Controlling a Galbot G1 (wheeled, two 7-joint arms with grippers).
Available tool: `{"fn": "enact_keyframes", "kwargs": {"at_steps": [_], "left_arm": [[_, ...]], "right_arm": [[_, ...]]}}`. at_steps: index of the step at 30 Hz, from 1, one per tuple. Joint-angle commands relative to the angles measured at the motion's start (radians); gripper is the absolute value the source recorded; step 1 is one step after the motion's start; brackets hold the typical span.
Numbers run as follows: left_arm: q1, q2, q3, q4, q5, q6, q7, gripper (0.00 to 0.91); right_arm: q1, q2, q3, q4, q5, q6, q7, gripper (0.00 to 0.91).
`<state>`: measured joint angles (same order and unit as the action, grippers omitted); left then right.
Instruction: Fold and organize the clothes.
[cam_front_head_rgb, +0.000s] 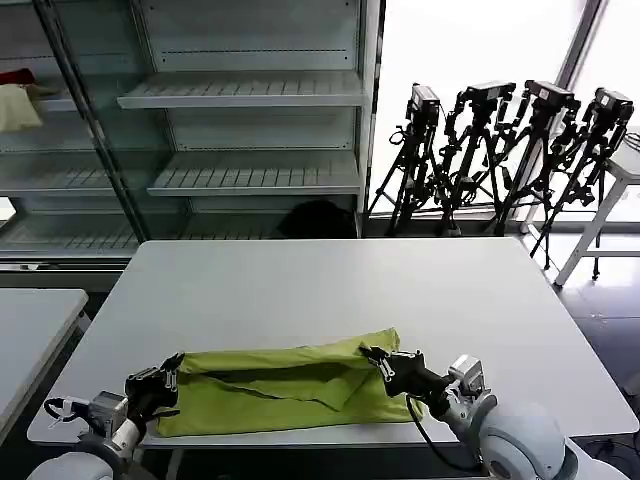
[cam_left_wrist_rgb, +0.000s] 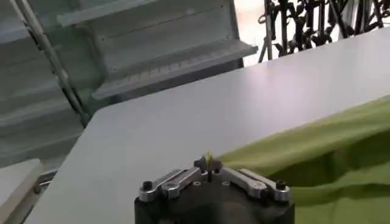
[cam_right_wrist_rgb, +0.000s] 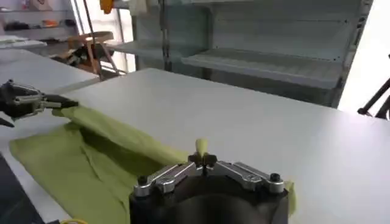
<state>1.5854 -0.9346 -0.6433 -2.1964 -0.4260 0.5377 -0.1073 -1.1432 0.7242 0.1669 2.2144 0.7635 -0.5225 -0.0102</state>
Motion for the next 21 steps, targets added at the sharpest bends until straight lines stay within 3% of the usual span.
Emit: {"fn": "enact_keyframes", "kwargs": {"at_steps": [1, 8, 11, 14, 18, 19, 20, 21], "left_arm": [[0.017, -0.006, 0.004, -0.004, 0.017, -0.001, 0.001, 0.0], [0.024, -0.021, 0.022, 0.006, 0.039, -0.012, -0.006, 0.02], [0.023, -0.023, 0.03, 0.004, 0.051, -0.011, -0.009, 0.02], [0.017, -0.023, 0.041, 0.014, 0.058, -0.019, -0.012, 0.02], [0.005, -0.021, 0.05, 0.025, 0.071, -0.025, -0.01, 0.02], [-0.001, -0.021, 0.052, 0.033, 0.076, -0.026, -0.01, 0.02], [-0.004, -0.021, 0.054, 0.038, 0.078, -0.026, -0.011, 0.03], [-0.007, -0.021, 0.055, 0.041, 0.082, -0.025, -0.012, 0.03]], "right_arm": [[-0.013, -0.005, 0.01, 0.019, 0.009, -0.008, 0.002, 0.0], [-0.062, 0.008, 0.008, 0.003, -0.024, 0.009, 0.009, 0.0], [-0.068, 0.019, 0.006, -0.005, -0.026, 0.008, 0.031, 0.091], [-0.08, 0.036, 0.003, -0.011, -0.031, 0.009, 0.051, 0.091], [-0.101, 0.072, -0.01, 0.002, -0.032, 0.017, 0.141, 0.111], [-0.111, 0.081, -0.014, 0.005, -0.036, 0.018, 0.162, 0.181], [-0.114, 0.086, -0.016, 0.006, -0.039, 0.019, 0.175, 0.574], [-0.12, 0.094, -0.019, 0.007, -0.041, 0.021, 0.19, 0.907]]}}
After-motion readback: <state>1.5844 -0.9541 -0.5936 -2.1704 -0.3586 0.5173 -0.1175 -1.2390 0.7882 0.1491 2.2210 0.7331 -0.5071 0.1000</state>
